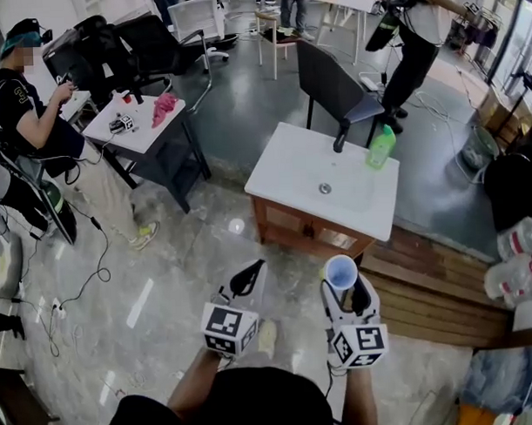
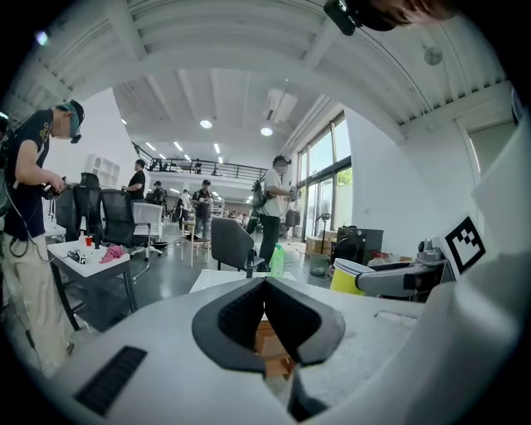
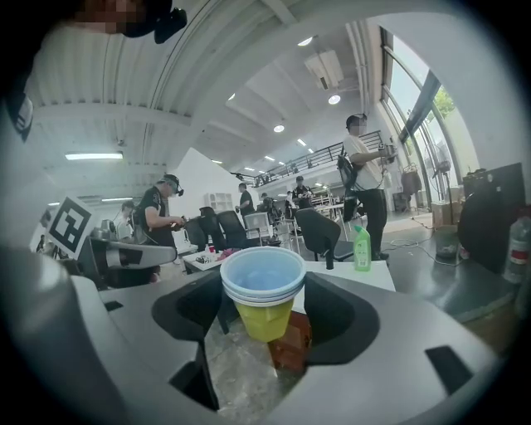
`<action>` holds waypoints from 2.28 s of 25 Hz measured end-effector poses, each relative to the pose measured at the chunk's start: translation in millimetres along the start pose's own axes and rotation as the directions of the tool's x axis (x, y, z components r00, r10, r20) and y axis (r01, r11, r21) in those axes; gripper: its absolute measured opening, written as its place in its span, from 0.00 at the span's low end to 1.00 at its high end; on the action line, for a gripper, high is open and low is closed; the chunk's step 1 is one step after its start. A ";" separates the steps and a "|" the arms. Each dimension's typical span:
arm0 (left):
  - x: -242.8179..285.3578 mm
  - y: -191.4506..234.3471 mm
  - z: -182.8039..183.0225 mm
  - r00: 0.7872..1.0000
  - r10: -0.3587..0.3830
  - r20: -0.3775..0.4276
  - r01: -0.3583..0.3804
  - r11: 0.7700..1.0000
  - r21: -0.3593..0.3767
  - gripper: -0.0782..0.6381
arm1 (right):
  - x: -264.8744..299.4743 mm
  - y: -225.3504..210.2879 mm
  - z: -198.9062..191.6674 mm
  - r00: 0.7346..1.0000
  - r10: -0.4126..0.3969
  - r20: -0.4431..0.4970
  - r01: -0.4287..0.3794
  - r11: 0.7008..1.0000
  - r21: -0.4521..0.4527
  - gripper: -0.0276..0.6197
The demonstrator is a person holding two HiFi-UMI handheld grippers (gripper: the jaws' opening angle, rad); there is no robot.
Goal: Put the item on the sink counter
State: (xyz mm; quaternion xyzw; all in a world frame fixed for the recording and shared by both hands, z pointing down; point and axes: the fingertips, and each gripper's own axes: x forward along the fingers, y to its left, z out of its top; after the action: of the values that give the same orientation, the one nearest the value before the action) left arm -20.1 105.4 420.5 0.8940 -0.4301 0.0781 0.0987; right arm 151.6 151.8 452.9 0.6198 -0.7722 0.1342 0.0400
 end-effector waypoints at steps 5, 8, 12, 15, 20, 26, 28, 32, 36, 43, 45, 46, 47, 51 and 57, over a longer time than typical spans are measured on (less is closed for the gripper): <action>16.4 32.0 6.7 1.000 -0.002 0.008 0.002 1.000 -0.003 0.11 | 34.5 7.4 7.1 1.000 -0.003 0.007 0.003 1.000 -0.001 0.52; 23.7 49.7 10.3 1.000 -0.004 0.012 0.004 1.000 -0.003 0.11 | 53.7 14.4 11.9 1.000 -0.001 0.012 0.001 1.000 -0.004 0.52; 32.0 71.3 13.6 1.000 -0.001 0.020 0.001 1.000 -0.006 0.11 | 78.2 24.4 16.7 1.000 0.009 0.012 -0.009 1.000 -0.011 0.52; 36.5 86.2 17.5 1.000 0.011 0.027 -0.010 1.000 -0.011 0.11 | 94.2 29.5 21.1 1.000 0.020 0.008 -0.019 1.000 -0.017 0.52; 42.0 111.2 23.2 0.998 0.042 0.041 -0.041 0.999 -0.024 0.11 | 121.4 36.2 27.5 0.999 0.048 0.003 -0.048 0.998 -0.033 0.52; 52.5 135.8 32.1 0.995 0.084 0.057 -0.082 0.996 -0.036 0.11 | 153.5 40.2 37.9 0.996 0.089 0.004 -0.088 0.995 -0.047 0.52; 58.8 141.7 33.7 0.994 0.097 0.059 -0.095 0.995 -0.038 0.11 | 164.0 37.0 39.2 0.995 0.099 0.000 -0.099 0.994 -0.048 0.52; 73.8 152.3 34.5 0.991 0.121 0.058 -0.119 0.992 -0.042 0.11 | 186.3 30.7 42.1 0.992 0.125 -0.002 -0.125 0.991 -0.049 0.52; 95.9 163.4 37.9 0.988 0.146 0.054 -0.144 0.989 -0.044 0.11 | 213.8 17.7 46.4 0.989 0.146 -0.006 -0.146 0.988 -0.046 0.52; 139.6 189.2 44.3 0.980 0.196 0.028 -0.194 0.979 -0.056 0.11 | 270.6 -0.5 53.4 0.979 0.199 -0.036 -0.200 0.979 -0.036 0.52; 151.1 195.6 44.5 0.978 0.209 0.020 -0.207 0.976 -0.065 0.11 | 285.3 -4.4 52.9 0.976 0.214 -0.048 -0.216 0.976 -0.033 0.52; 156.5 199.1 44.6 0.976 0.215 0.017 -0.214 0.975 -0.068 0.11 | 292.7 -5.9 52.8 0.974 0.221 -0.054 -0.223 0.974 -0.032 0.52; 161.6 202.9 44.5 0.975 0.222 0.013 -0.220 0.973 -0.070 0.11 | 300.2 -6.9 53.1 0.972 0.229 -0.059 -0.231 0.972 -0.033 0.52; 179.7 218.3 40.8 0.967 0.253 -0.008 -0.253 0.965 -0.076 0.11 | 328.3 -10.5 53.4 0.964 0.255 -0.080 -0.258 0.966 -0.033 0.52; 203.6 235.9 32.3 0.958 0.283 -0.036 -0.285 0.954 -0.093 0.11 | 366.2 -16.6 46.6 0.953 0.285 -0.102 -0.291 0.956 -0.039 0.52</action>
State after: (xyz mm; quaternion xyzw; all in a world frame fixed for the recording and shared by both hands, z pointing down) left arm -77.6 -200.0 460.7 0.8160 -0.5563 0.0804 0.1346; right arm 88.8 -210.0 494.3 0.4922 -0.8548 0.1471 0.0736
